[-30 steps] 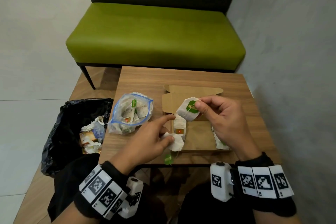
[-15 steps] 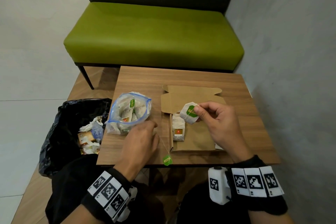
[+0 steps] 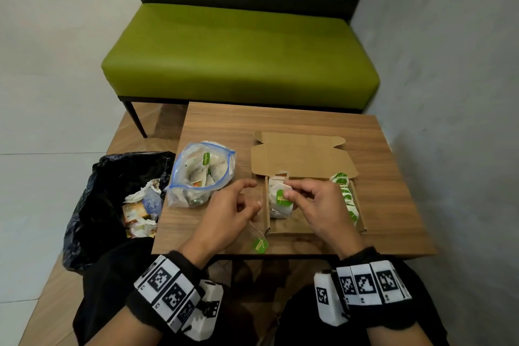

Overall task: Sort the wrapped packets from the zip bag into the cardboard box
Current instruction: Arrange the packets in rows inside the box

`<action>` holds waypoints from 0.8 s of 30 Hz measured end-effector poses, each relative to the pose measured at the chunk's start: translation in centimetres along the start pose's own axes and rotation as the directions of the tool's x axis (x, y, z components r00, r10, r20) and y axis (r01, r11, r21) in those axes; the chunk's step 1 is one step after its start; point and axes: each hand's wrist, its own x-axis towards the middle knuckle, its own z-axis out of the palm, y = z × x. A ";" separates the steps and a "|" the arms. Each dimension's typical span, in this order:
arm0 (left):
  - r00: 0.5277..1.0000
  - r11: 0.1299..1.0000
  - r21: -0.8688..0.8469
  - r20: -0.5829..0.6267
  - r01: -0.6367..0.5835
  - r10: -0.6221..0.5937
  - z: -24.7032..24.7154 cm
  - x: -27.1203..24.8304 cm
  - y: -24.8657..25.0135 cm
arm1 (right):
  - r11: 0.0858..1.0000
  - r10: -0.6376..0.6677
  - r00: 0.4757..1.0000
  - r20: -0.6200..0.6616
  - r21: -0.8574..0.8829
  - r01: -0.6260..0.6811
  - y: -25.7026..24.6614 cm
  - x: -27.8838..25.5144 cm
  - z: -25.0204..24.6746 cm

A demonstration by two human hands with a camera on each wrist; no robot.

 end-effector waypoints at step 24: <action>0.995 0.993 0.065 -0.040 0.097 -0.094 2.8 -0.1 -0.3 | 0.954 0.294 0.954 0.060 0.038 -0.296 4.2 0.0 -0.5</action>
